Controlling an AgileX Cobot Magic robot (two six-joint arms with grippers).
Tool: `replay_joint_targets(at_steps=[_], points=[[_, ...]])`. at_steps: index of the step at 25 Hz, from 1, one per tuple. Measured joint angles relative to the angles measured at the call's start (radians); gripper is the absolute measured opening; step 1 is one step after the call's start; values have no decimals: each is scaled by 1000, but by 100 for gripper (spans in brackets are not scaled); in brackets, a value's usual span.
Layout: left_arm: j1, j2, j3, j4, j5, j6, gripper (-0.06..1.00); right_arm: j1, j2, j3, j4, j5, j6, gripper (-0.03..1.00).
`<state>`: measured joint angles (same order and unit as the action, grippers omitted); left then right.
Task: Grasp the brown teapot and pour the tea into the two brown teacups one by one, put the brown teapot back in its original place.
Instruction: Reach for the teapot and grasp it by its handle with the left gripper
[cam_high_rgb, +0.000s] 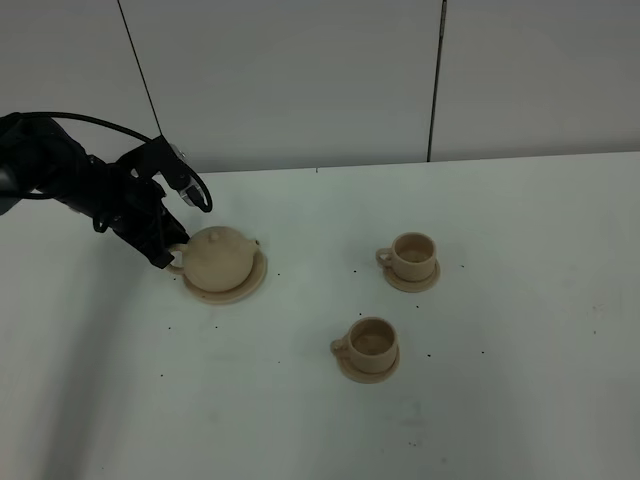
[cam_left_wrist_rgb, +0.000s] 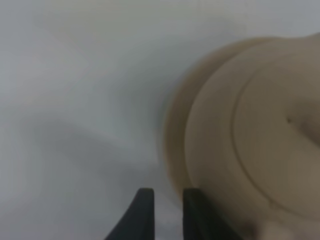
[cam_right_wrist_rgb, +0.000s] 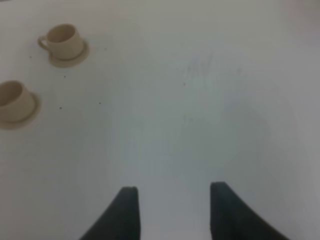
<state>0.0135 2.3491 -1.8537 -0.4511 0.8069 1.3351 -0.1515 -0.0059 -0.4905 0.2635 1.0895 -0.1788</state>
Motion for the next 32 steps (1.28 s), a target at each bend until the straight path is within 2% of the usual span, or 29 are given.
replay_joint_targets(at_steps=[4, 32], points=[[0, -8, 0, 23, 21, 0, 21, 0, 0, 0, 0, 0, 0, 33], [0, -28, 0, 26, 116, -2, 22, 0, 0, 0, 0, 0, 0, 33]])
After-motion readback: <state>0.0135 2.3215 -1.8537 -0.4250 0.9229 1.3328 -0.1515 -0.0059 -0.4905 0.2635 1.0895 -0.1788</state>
